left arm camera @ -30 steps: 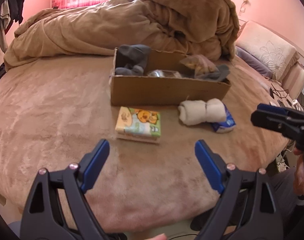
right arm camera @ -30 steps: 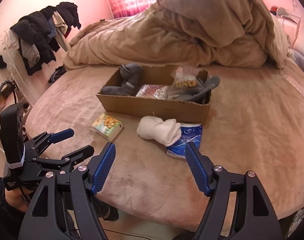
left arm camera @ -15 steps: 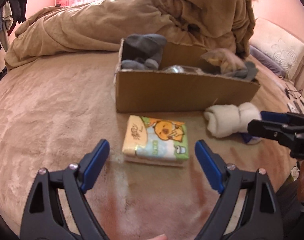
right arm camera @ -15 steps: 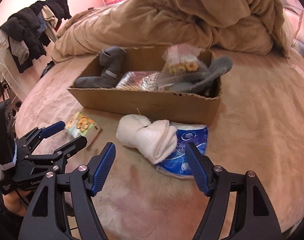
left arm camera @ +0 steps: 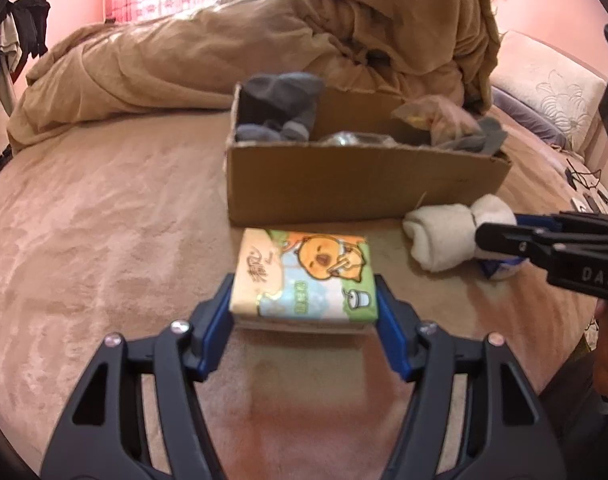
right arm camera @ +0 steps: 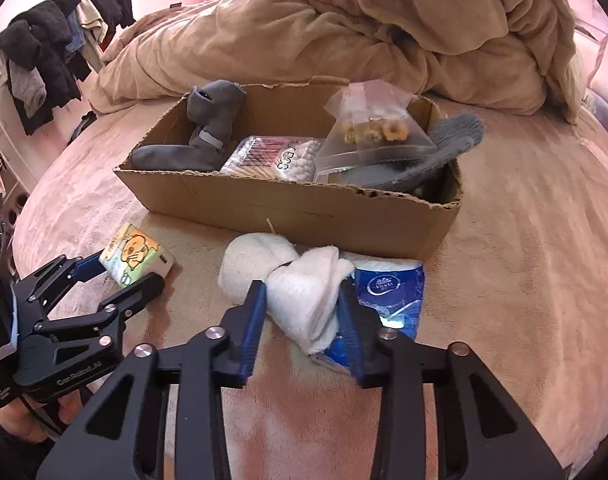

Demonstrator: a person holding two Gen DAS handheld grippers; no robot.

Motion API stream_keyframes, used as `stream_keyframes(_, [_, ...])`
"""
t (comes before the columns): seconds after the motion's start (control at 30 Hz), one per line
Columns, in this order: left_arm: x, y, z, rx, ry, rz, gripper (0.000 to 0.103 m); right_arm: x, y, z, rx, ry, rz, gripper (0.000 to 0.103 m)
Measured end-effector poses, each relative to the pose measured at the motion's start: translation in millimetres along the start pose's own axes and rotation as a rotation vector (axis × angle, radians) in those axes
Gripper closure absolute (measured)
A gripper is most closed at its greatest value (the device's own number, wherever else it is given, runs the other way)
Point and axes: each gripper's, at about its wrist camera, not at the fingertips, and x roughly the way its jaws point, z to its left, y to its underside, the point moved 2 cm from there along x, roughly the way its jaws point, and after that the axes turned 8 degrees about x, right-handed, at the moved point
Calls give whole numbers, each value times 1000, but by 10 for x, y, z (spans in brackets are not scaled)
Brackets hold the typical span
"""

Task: Organize objects
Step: 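Grasp the yellow tissue pack with the left gripper while the right grasps white socks, then lower the tissue pack and white socks into the box and open both grippers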

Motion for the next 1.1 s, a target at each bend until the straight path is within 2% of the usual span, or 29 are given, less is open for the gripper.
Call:
stream_keyframes(0.3, [-591,-125,-73,-17,29,-42,38,-435,51,140,-29,5,-69,68])
stream_keyframes(0.47, [-1065,-254,-158,7,25,-106,38,-769,22,199,-26,-12,-112,68])
stream_keyframes(0.7, [-1493,-429,-166,-2,27,-169,38,-1252,-56,296,-40,-30,-189,68])
stream_keyframes(1.1, [-1924,-1079,-25,21,-7,-284,38,-1681,-485,527,-76,-55,-308,68])
